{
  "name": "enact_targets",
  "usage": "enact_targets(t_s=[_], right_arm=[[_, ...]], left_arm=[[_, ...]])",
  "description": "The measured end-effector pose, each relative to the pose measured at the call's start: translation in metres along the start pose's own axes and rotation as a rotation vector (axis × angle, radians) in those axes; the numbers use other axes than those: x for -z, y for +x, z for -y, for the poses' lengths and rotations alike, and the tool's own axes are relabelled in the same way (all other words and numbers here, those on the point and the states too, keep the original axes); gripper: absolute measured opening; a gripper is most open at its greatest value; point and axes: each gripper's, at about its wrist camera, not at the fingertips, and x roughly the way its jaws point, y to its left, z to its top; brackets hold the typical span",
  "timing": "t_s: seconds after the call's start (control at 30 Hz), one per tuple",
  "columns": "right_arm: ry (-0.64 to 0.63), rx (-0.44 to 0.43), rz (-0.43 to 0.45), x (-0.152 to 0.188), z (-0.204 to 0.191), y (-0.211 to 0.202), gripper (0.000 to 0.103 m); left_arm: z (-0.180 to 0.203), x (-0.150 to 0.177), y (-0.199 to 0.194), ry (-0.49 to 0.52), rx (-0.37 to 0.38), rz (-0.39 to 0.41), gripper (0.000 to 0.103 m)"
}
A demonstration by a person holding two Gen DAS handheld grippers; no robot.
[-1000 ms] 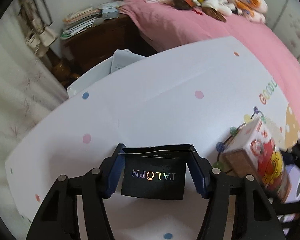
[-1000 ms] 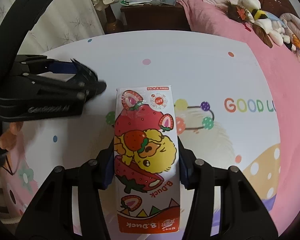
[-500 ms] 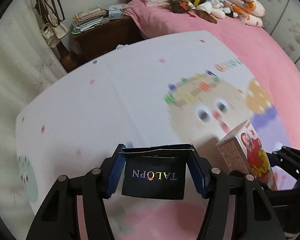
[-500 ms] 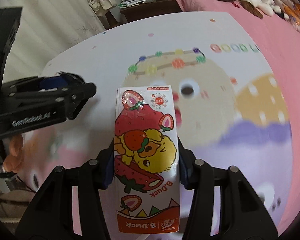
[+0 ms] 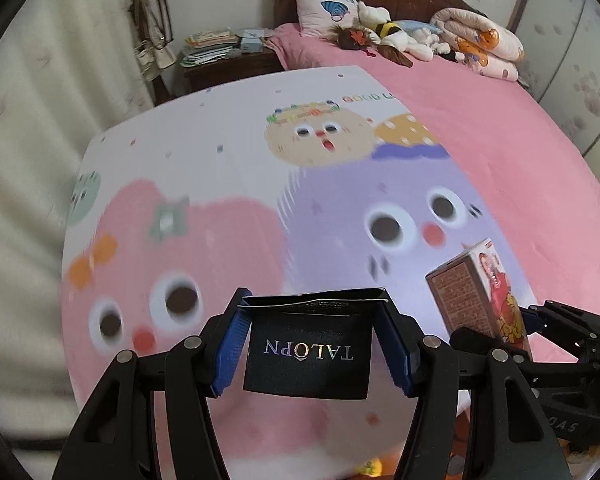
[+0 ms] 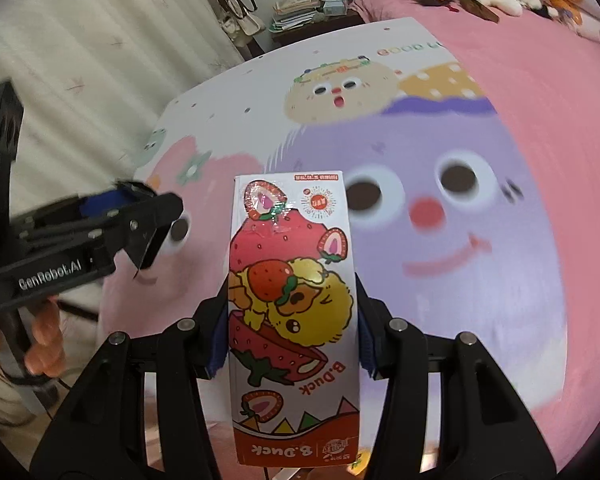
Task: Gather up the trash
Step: 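Carry the B.Duck box and black card down over the bin with both tools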
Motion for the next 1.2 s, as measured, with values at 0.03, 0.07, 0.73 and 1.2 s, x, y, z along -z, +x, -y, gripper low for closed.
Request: enact_targets(t_s=[0.03,0.07,0.73,1.2], right_arm=[[0.001,-0.007,0.005,0.015,0.002,-0.012,0.048],[0.000,-0.011,0.007,0.027,0.003,-0.021,0.048],[0.174,-0.015,-0.203,0.253,0.054,-0.065,0.048],[0.317,0.113,-0.316,0.357,0.102,0.050,0.048]], left_arm=[[0.008,0.020,-0.010,-0.015,0.004,-0.003,0.060],[0.015,0.036,-0.018,-0.028,0.009,-0.009,0.060],[0.090,0.229,-0.027,-0.033,0.003,-0.219,0.060],[0.104,0.337,0.120,-0.046,0.076,-0.301,0.061]])
